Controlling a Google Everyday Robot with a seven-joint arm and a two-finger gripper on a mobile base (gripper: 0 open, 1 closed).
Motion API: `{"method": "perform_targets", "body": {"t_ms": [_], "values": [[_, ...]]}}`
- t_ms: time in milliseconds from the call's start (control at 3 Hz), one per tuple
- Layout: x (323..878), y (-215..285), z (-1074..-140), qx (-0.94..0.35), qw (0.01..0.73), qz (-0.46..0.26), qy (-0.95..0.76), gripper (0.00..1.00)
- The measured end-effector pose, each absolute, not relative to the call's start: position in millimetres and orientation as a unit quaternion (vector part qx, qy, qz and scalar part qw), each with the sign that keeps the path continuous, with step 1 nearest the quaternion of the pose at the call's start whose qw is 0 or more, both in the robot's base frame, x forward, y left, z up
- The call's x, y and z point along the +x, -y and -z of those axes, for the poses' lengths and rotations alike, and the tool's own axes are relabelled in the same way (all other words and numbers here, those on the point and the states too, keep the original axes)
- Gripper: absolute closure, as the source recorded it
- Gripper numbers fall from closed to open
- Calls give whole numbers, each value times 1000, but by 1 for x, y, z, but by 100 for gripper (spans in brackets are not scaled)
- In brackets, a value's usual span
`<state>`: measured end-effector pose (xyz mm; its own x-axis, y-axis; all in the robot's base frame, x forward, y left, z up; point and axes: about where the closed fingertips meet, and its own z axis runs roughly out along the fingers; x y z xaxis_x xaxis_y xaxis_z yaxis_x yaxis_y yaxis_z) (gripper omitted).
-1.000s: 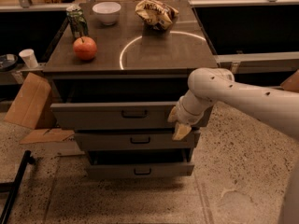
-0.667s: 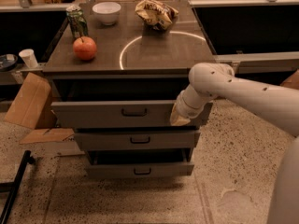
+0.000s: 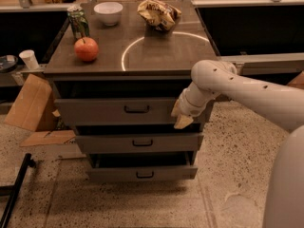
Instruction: Close top drawer
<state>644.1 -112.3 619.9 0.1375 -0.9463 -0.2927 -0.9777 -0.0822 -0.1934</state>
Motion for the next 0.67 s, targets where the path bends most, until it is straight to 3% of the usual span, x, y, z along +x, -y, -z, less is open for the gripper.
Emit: {"method": "perform_targets", "body": {"t_ms": [333,667], "values": [[642,112,-620,-734,172,-46,-655,8],[634,112,-620,-734,172,-46,-655,0]]}}
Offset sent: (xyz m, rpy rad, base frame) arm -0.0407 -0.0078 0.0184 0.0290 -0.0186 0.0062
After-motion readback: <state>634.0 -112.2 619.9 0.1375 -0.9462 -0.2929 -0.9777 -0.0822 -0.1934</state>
